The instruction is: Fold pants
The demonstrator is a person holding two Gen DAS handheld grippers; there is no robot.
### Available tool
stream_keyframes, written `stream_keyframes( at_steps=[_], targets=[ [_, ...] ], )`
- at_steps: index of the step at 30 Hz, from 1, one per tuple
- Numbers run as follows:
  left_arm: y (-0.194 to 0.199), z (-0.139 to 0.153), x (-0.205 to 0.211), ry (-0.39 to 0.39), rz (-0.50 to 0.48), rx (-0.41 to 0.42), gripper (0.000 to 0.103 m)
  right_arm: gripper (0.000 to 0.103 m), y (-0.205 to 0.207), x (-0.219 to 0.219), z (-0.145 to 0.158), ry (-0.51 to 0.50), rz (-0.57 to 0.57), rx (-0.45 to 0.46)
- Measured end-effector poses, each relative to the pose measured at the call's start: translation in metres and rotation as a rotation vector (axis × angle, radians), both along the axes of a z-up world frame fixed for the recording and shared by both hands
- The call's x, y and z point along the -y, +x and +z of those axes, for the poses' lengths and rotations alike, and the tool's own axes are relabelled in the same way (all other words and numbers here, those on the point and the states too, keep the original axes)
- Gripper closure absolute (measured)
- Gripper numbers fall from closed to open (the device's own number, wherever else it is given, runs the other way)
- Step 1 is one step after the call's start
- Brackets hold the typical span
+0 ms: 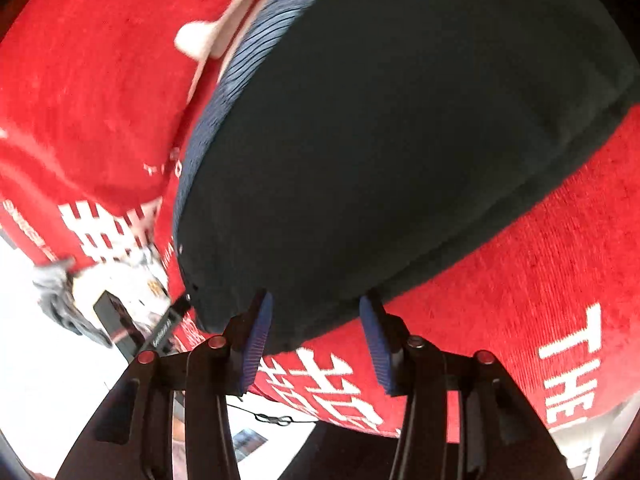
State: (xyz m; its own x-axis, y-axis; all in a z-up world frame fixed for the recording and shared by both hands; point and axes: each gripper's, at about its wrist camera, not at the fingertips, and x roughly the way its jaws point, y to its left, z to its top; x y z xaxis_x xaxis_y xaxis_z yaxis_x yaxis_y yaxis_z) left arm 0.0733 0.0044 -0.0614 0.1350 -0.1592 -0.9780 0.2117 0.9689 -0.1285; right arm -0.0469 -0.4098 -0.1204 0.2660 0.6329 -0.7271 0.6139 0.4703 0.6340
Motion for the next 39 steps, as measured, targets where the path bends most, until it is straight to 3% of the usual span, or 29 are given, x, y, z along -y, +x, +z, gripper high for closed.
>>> stream_keyframes(
  at_steps=[3,4,5,6,9,12,15,18,20,23,25,27,33,39],
  targets=[
    [0.001,-0.001,0.001,0.011,-0.009,-0.002,0.026,0.053,0.003,0.0,-0.005,0.018,-0.016,0.019],
    [0.0,-0.002,0.002,0.017,-0.016,0.001,0.026,0.067,0.006,-0.001,-0.006,0.01,-0.013,0.011],
    [0.002,-0.004,0.005,0.023,-0.02,0.003,0.026,0.088,0.009,-0.002,-0.005,-0.004,0.001,0.003],
    [0.002,-0.005,0.006,0.025,-0.021,0.004,0.026,0.096,0.01,-0.003,0.002,-0.013,0.009,0.026],
    [0.002,-0.006,0.008,0.022,-0.028,0.001,0.026,0.096,0.006,-0.004,0.024,-0.094,0.071,0.09],
    [-0.001,-0.006,0.009,0.03,-0.05,0.017,0.026,0.096,-0.004,-0.01,0.003,-0.158,0.13,0.011],
    [0.001,-0.006,0.011,0.048,-0.054,0.009,0.026,0.095,-0.008,-0.008,-0.002,-0.127,0.106,0.021],
    [0.004,-0.003,0.014,0.074,-0.041,-0.023,0.026,0.085,-0.021,0.007,0.011,-0.124,0.102,0.005],
    [0.003,0.007,0.019,0.086,-0.04,-0.014,0.026,0.085,-0.036,0.037,0.029,-0.166,0.051,0.03],
    [-0.002,0.029,0.042,0.038,-0.06,0.019,0.026,0.078,-0.046,0.089,0.043,-0.192,-0.083,0.061],
    [-0.006,0.035,0.064,0.011,-0.088,0.035,0.026,0.068,-0.048,0.113,0.042,-0.195,-0.165,0.062],
    [-0.012,0.034,0.094,-0.023,-0.12,0.028,0.026,0.068,-0.049,0.135,0.036,-0.197,-0.245,0.064],
    [-0.035,-0.002,0.147,-0.021,-0.164,-0.064,0.026,0.068,-0.043,0.148,0.018,-0.148,-0.297,0.018],
    [-0.047,-0.007,0.157,0.041,-0.223,-0.024,0.026,0.068,-0.055,0.149,0.021,-0.193,-0.297,0.018]
  ],
)
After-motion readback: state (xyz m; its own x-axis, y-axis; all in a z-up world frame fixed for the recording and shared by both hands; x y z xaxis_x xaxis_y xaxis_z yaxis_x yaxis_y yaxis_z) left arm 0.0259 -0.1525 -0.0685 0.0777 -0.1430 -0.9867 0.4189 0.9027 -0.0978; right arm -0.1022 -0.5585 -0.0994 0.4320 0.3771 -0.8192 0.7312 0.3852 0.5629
